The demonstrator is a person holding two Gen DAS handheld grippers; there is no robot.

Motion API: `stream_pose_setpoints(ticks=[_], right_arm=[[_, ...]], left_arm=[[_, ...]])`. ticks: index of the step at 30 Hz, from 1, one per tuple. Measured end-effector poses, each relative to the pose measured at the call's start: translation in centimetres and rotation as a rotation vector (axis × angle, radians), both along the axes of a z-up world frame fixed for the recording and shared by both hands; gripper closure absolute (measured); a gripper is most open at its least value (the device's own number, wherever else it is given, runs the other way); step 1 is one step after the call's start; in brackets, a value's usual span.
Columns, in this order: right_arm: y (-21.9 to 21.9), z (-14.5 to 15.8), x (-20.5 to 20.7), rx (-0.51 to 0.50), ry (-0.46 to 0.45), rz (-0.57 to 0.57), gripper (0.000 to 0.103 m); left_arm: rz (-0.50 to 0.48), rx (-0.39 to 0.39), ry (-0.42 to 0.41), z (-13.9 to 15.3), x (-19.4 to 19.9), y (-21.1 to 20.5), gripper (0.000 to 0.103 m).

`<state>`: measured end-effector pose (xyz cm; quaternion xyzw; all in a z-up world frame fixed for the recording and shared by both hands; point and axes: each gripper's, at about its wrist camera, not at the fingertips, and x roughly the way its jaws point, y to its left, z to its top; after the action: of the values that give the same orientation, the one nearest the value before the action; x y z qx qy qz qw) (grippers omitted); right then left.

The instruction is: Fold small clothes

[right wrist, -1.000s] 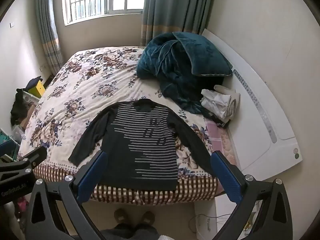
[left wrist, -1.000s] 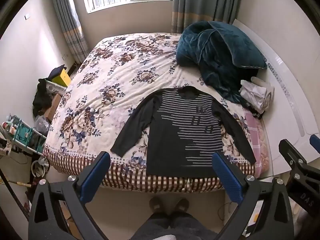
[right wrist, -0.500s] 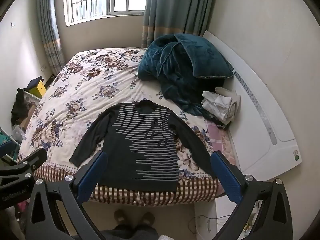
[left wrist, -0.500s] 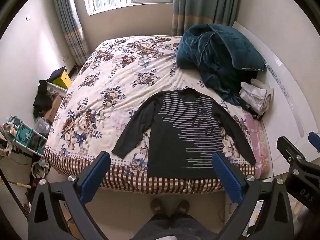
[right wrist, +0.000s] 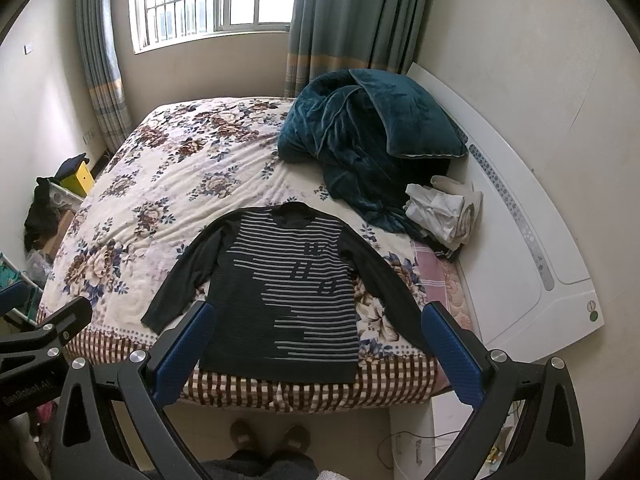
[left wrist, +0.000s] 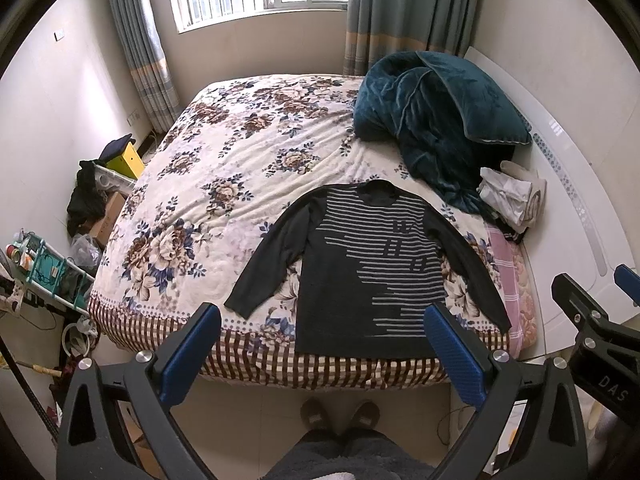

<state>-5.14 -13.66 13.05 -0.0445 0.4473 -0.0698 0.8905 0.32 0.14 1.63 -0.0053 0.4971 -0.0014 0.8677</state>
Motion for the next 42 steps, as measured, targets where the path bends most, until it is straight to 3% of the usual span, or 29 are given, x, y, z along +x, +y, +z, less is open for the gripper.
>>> stream_pose_setpoints(ticks=[42], right_arm=[[1.2, 1.6, -0.3, -0.002, -0.006, 0.019, 0.0]], left_arm=[[0.012, -0.01, -0.017, 1.8, 0.9, 0.8, 0.0]])
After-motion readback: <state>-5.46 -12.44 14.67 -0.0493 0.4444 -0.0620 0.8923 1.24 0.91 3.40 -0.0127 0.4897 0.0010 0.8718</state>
